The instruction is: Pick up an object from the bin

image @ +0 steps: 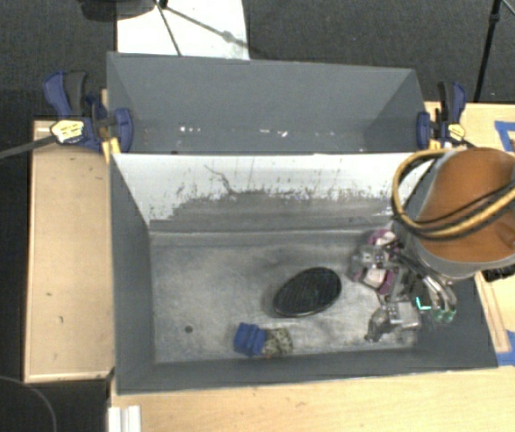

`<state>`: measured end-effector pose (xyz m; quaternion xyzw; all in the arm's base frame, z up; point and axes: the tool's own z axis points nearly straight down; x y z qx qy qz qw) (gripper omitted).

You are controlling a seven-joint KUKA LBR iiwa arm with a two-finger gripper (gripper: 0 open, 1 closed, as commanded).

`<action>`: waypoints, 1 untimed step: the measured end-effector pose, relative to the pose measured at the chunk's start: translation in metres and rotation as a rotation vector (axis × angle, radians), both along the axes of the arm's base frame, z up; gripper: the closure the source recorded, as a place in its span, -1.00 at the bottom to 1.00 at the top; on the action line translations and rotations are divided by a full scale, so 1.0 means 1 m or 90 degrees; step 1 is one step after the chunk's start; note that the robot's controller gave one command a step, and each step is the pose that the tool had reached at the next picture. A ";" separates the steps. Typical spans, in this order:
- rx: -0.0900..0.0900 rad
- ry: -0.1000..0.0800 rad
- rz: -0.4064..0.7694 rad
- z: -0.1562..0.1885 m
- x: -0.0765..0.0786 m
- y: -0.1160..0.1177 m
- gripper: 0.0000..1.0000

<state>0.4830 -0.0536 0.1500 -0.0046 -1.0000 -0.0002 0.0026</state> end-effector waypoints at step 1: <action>0.002 -0.005 0.187 -0.075 0.062 0.086 -1.00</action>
Offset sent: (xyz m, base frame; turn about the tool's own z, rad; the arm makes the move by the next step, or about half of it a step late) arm 0.0623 0.0831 -0.0742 -0.2931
